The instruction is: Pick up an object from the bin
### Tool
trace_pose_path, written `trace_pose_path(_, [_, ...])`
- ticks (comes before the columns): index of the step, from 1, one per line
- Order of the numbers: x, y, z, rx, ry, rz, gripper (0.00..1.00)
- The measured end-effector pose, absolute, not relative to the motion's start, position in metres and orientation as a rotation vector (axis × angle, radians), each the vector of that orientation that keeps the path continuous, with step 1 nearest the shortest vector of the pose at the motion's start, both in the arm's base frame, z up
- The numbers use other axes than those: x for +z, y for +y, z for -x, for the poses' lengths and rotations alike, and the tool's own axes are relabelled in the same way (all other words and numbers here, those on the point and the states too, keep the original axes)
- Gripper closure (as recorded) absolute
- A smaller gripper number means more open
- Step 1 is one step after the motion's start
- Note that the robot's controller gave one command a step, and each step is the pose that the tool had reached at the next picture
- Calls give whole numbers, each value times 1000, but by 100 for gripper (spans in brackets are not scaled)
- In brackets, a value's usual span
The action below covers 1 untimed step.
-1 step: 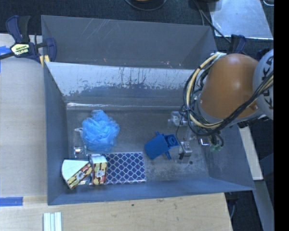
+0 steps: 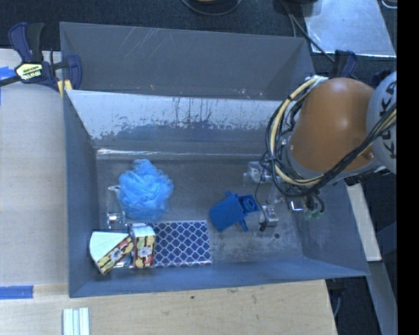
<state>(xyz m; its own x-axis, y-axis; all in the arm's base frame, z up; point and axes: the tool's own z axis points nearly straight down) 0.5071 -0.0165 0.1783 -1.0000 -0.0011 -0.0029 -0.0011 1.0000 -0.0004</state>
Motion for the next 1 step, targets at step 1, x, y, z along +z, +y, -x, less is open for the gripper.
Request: trace_pose_path(1, [250, -7, -502, -1, 3129, 89, 0])
